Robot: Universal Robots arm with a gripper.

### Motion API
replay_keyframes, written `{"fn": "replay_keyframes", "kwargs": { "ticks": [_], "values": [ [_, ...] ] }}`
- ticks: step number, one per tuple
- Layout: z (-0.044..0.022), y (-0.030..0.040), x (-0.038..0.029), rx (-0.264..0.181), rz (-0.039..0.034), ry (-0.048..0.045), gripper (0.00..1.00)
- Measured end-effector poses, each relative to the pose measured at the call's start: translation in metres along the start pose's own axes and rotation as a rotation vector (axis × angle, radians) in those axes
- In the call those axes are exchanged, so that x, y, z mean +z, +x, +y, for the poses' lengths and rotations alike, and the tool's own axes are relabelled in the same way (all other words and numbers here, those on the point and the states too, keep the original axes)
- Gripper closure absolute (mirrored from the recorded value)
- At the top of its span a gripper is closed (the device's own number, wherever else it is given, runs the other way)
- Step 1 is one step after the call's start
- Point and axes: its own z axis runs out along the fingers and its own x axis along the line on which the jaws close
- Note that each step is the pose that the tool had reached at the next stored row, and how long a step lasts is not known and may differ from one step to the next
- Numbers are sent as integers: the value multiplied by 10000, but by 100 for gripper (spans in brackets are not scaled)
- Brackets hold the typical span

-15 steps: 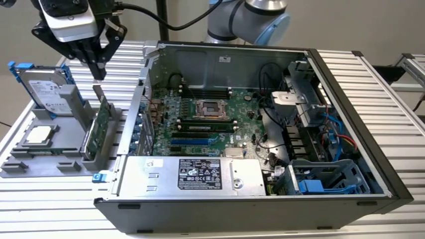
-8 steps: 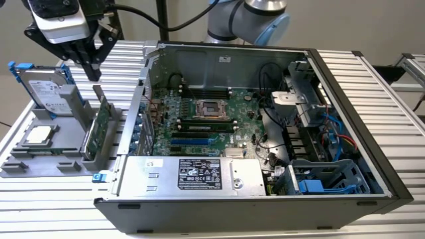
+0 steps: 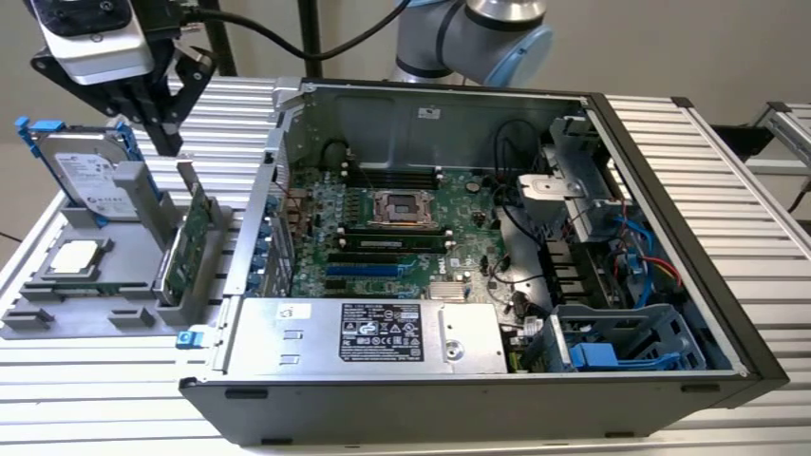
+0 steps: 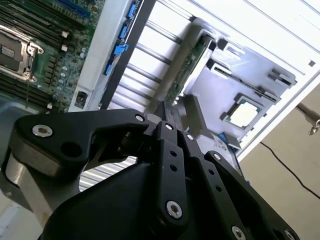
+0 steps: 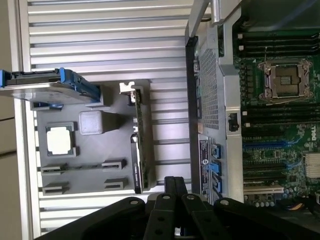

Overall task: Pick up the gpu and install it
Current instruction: 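Reach for the gpu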

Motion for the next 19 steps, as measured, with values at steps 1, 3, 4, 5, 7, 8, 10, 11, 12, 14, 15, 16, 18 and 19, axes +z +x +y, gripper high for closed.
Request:
{"fn": "replay_keyframes", "kwargs": {
  "ticks": [1, 3, 4, 5, 7, 8, 10, 11, 12, 14, 15, 16, 18, 19],
  "values": [
    [-3, 10, 0, -1, 0, -1, 100],
    [-9, 31, -1, -1, 1, -1, 100],
    [-11, 40, -1, -1, 0, -1, 100],
    [-13, 50, -2, -1, 0, -1, 100],
    [-17, 69, -2, -1, 0, -2, 100],
    [-18, 77, -3, -1, 0, -2, 100],
    [-20, 95, -3, -1, 0, -1, 100],
    [-21, 104, -3, -1, 0, -2, 100],
    [-21, 113, -3, -1, 0, -2, 100],
    [-23, 130, -4, -1, 0, -2, 100],
    [-24, 139, -3, -1, 0, -2, 100],
    [-25, 149, -4, 0, 0, -2, 100],
    [-26, 166, -5, -1, 0, -1, 100],
    [-27, 175, -5, -1, 0, -2, 100]
  ]
}}
